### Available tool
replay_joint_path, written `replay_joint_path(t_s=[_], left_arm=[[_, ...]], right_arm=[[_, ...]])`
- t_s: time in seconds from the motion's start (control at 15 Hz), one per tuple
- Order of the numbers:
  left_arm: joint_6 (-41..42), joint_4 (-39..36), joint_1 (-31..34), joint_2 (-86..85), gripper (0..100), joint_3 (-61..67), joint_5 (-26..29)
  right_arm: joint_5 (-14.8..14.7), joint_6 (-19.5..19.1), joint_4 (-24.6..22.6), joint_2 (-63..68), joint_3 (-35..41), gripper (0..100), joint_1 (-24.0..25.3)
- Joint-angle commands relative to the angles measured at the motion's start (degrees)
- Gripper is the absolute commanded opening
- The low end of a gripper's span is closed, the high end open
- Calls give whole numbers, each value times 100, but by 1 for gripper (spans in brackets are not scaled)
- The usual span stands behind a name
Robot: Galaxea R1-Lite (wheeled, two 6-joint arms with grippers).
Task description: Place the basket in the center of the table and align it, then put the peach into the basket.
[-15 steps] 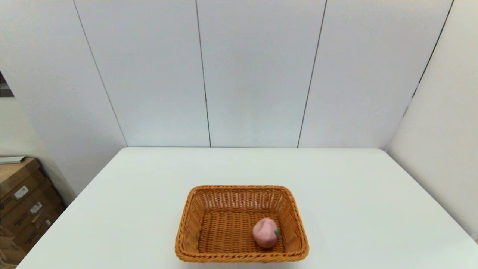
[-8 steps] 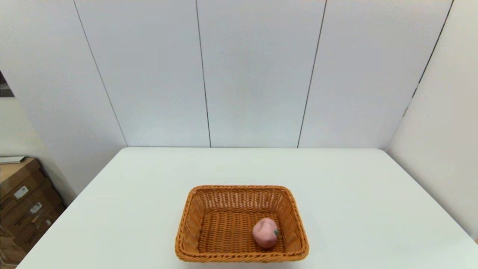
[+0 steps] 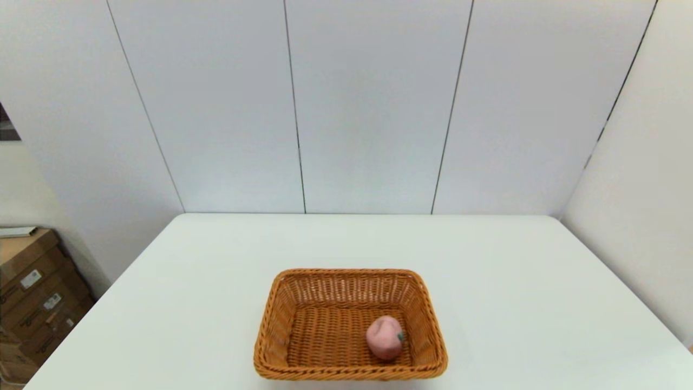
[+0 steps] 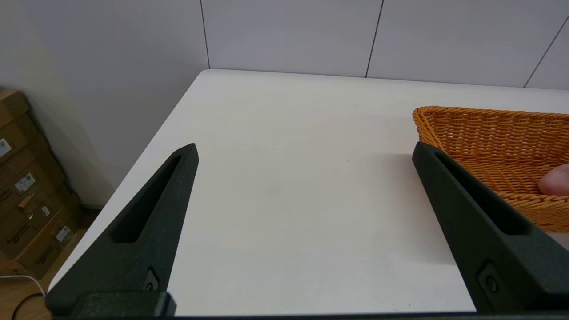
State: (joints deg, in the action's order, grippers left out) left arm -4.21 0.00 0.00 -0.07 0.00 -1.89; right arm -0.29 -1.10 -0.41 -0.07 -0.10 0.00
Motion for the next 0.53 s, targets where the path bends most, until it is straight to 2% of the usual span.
replay_joint_path(t_s=[0.07,0.53], left_arm=[[-1,0,0,-1,100,0,-4],[-1,0,0,-1,100,0,-4]], right_arm=[[-23,92,-11,7,1,100,0],[-50,180,-2,7,1,100,0]])
